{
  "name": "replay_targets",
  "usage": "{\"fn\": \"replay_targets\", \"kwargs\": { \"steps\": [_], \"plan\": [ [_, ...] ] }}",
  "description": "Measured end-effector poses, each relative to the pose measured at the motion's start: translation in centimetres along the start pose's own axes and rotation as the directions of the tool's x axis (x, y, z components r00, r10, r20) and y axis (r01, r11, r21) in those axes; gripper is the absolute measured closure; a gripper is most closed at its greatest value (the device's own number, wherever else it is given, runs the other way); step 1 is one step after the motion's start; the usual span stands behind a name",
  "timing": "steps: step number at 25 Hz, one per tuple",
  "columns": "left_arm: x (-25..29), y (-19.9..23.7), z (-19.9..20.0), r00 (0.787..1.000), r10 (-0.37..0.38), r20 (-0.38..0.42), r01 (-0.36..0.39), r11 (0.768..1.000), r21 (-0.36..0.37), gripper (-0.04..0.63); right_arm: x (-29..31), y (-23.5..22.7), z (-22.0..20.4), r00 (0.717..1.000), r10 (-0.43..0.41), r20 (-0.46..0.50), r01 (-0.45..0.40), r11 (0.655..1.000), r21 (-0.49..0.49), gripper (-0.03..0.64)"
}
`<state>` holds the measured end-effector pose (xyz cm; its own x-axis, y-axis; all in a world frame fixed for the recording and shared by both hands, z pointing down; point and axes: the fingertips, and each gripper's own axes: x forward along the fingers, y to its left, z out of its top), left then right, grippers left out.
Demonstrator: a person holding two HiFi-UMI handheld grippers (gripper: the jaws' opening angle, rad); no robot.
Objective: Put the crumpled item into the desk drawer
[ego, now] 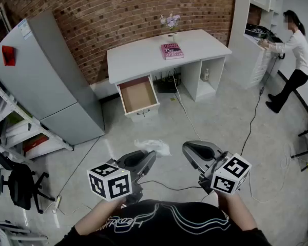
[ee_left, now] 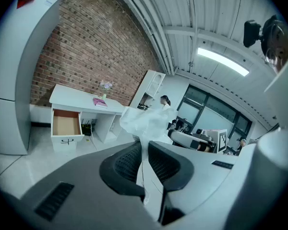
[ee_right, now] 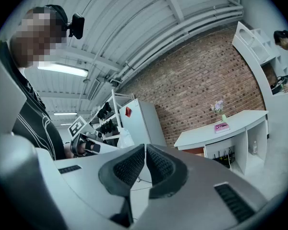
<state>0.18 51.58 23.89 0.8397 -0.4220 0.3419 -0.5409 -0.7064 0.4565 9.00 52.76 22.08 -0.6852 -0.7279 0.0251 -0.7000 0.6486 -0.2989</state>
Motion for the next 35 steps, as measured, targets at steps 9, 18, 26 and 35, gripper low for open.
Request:
{"fn": "replay_targets", "kwargs": {
  "steps": [9, 18, 26, 35],
  "plan": [
    [-0.3, 0.6, -0.1, 1.0, 0.005, 0.003, -0.005, 1.0, -0.011, 0.538, 0.4, 0.1, -0.6, 1.0, 0.005, -0.007, -0.005, 1.0, 0.007, 0.572],
    [0.6, 2.4, -0.8, 1.0, -0.008, 0.0, 0.008, 1.0, -0.027, 0.538, 1.6, -1.7, -2.7, 0.999, -0.029, -0.016, 0.03, 0.997, 0.066, 0.571],
    [0.7, 6.3, 0.8, 1.0, -0.02, 0.02, 0.021, 0.998, -0.055, 0.538, 5.2, -2.6, -2.2, 0.998, -0.044, -0.037, 0.046, 0.998, 0.049, 0.571],
    [4.8, 13.4, 4.3, 1.0, -0.013, 0.019, 0.015, 0.991, -0.13, 0.538, 11.8, -8.3, -1.5, 0.993, -0.05, -0.103, 0.057, 0.996, 0.067, 0.571]
  ]
}}
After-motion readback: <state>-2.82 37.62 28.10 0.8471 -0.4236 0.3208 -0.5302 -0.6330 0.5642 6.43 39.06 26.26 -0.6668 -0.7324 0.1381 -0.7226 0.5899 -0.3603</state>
